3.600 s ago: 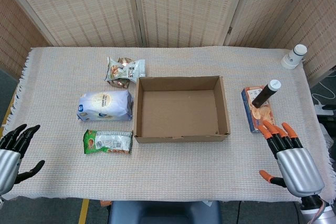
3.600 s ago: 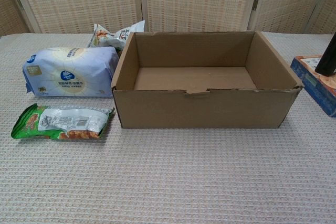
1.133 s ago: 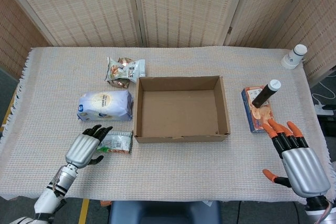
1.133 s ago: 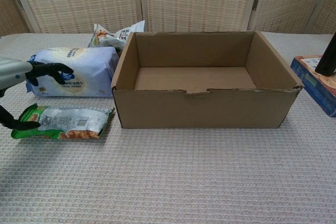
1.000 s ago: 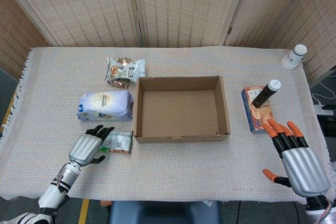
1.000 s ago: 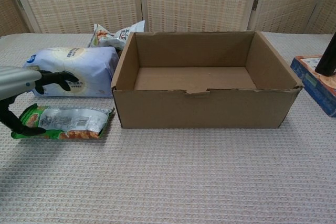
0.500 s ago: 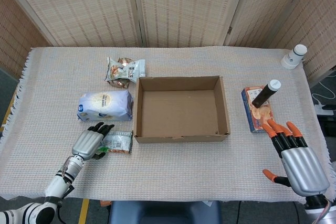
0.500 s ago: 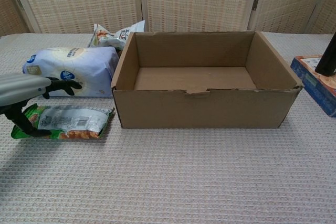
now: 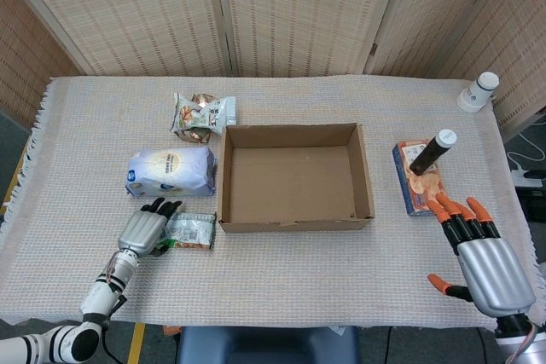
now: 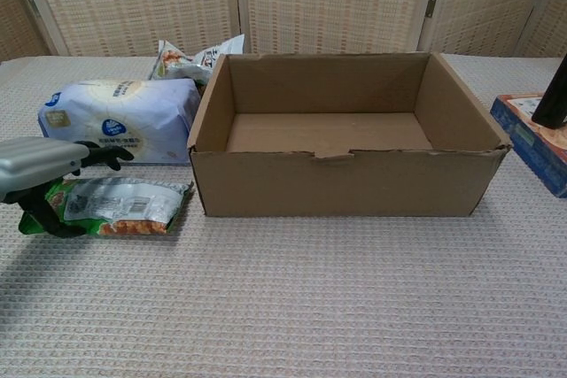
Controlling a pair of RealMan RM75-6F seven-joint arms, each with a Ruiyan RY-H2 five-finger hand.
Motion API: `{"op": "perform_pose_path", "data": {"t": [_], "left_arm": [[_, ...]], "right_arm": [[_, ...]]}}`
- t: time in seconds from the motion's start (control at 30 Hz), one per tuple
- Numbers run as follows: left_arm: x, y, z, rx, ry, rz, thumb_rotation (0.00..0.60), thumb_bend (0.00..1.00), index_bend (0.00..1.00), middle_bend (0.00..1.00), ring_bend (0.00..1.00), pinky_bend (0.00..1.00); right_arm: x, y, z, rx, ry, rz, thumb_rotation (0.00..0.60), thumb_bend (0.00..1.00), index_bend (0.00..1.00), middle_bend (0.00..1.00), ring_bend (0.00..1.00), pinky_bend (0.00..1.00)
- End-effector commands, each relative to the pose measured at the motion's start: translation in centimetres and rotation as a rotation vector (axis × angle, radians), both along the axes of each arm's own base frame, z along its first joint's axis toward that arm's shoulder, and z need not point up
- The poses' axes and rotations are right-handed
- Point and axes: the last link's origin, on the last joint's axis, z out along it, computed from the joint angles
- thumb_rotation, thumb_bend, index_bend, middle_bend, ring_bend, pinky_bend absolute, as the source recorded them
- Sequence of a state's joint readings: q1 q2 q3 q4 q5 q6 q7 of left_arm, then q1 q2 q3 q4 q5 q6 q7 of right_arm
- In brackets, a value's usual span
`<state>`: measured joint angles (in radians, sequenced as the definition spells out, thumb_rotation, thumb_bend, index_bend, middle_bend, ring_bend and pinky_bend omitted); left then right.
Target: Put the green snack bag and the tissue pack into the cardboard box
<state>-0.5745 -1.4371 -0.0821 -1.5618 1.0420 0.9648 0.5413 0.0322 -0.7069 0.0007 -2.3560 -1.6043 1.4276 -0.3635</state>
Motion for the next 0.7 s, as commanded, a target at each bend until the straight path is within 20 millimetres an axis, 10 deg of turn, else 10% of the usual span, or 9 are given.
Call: {"op": "perform_pose_path", "data": {"t": [0.03, 0.7], "left_arm": [[-0.19, 0.1, -0.16, -0.001, 0.008, 0.005, 0.6, 0.23, 0.07, 0.13, 0.06, 0.24], [-0.89, -0.31, -0.21, 0.131, 0.058, -0.108, 0.6, 0.44, 0.73, 0.83, 0.7, 0.81]], "right_arm": [[-0.03, -0.04, -0.04, 0.002, 0.002, -0.002, 0.6, 0.0, 0.04, 0.01, 0.0, 0.0], [-0.07, -0.11, 0.29, -0.011, 0.0, -0.005, 0.6, 0.0, 0.04, 0.01, 0.0, 0.0]]}}
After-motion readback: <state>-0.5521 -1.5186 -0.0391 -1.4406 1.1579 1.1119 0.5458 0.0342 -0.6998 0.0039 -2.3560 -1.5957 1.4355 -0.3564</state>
